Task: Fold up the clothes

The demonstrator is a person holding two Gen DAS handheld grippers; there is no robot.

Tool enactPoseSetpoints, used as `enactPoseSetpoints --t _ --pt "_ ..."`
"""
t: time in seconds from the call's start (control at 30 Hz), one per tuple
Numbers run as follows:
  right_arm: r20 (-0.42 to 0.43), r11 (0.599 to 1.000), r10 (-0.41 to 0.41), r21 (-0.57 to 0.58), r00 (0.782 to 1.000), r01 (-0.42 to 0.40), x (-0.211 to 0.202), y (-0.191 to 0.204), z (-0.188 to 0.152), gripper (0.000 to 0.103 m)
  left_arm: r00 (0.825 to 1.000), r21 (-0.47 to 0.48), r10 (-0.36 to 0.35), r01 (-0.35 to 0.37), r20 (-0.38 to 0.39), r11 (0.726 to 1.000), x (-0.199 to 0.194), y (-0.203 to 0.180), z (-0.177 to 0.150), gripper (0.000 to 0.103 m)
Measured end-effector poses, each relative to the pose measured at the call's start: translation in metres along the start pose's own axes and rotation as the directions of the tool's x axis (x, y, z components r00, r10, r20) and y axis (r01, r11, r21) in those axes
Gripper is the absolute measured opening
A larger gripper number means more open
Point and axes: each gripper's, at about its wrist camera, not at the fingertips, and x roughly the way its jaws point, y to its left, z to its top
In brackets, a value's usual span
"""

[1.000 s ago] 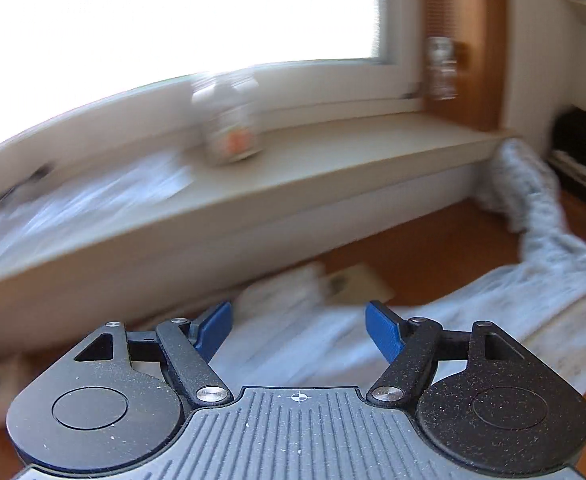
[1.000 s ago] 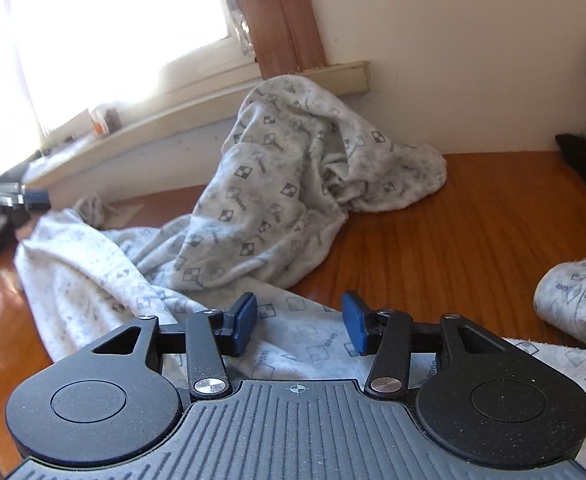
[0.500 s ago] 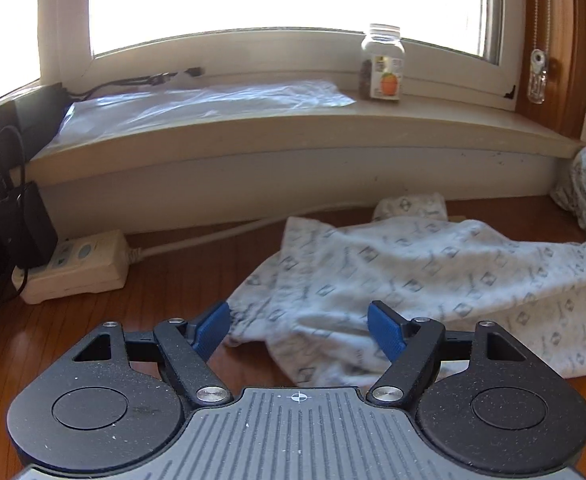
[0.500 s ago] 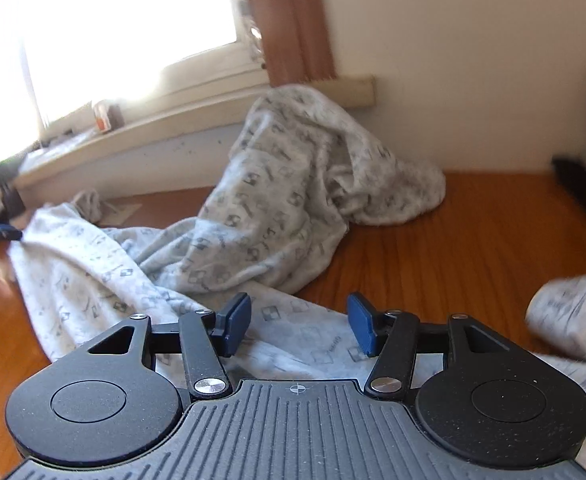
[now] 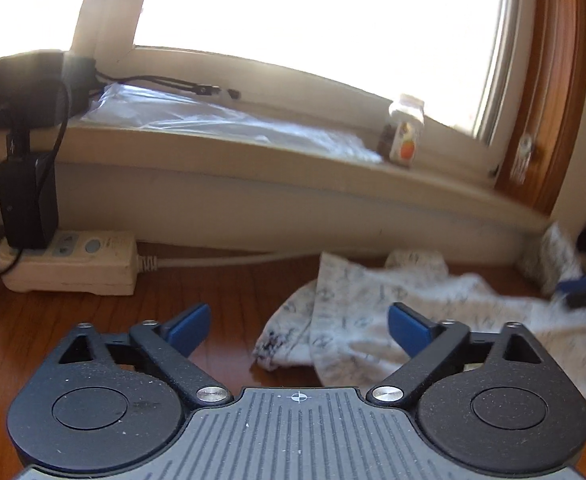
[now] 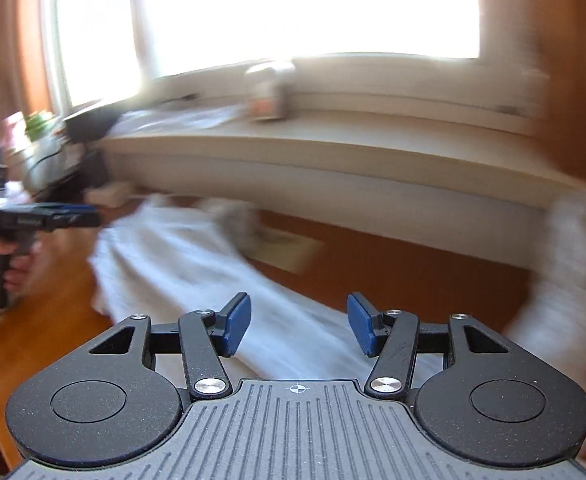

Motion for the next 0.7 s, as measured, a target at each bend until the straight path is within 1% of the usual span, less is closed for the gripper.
enactPoseSetpoints --t 0.1,0.17,0.2,0.3,0.4,0.43,0.47,0.5,0.57,0.63,0.7 --pt "-0.027 0.996 0.052 -0.065 0.998 -0.054 0.040 0.039 0.025 0.054 0.996 -0.094 -0.074 0.079 0.054 0.992 -0.006 0.016 0.000 0.101" --pt "-0.046 0.990 0.086 -0.107 0.995 -0.090 0.067 0.066 0.041 0.054 0.994 -0.137 -0.088 0.096 0.067 0.986 -0.008 0.022 0.000 0.102" --pt "-0.053 0.988 0.093 -0.120 0.994 -0.099 0.077 0.076 0.048 0.054 0.993 -0.146 -0.091 0.101 0.072 0.984 -0.008 0.023 0.000 0.102" --pt "-0.079 0.980 0.105 -0.160 0.991 -0.117 0.109 0.097 0.061 0.054 0.996 -0.144 -0.063 0.073 0.068 0.987 -0.008 0.027 -0.002 0.102" --pt "-0.126 0.976 0.092 -0.183 0.988 -0.114 0.134 0.108 0.058 0.052 0.995 -0.189 -0.050 0.066 0.090 0.980 -0.010 0.036 -0.002 0.102" --pt "-0.144 0.976 0.082 -0.188 0.986 -0.109 0.141 0.110 0.056 0.046 0.994 -0.205 -0.046 0.066 0.097 0.977 -0.010 0.039 -0.002 0.102" --pt "-0.152 0.976 0.086 -0.186 0.985 -0.114 0.144 0.110 0.054 0.030 0.994 -0.214 -0.039 0.060 0.099 0.975 -0.010 0.042 -0.002 0.102" --pt "-0.158 0.976 0.095 -0.182 0.983 -0.123 0.146 0.110 0.052 0.023 0.995 -0.217 -0.031 0.052 0.099 0.975 -0.010 0.043 -0.002 0.102" --pt "-0.155 0.976 0.102 -0.177 0.983 -0.129 0.139 0.113 0.049 0.014 0.995 -0.215 -0.021 0.041 0.094 0.976 -0.008 0.043 -0.003 0.102" --pt "-0.148 0.971 0.115 -0.193 0.982 -0.143 0.127 0.117 0.046 0.010 0.996 -0.207 -0.023 0.040 0.087 0.977 -0.006 0.042 -0.003 0.102" --pt "-0.140 0.965 0.135 -0.207 0.981 -0.163 0.111 0.125 0.044 0.008 0.996 -0.205 -0.027 0.043 0.081 0.978 -0.005 0.042 -0.003 0.102"
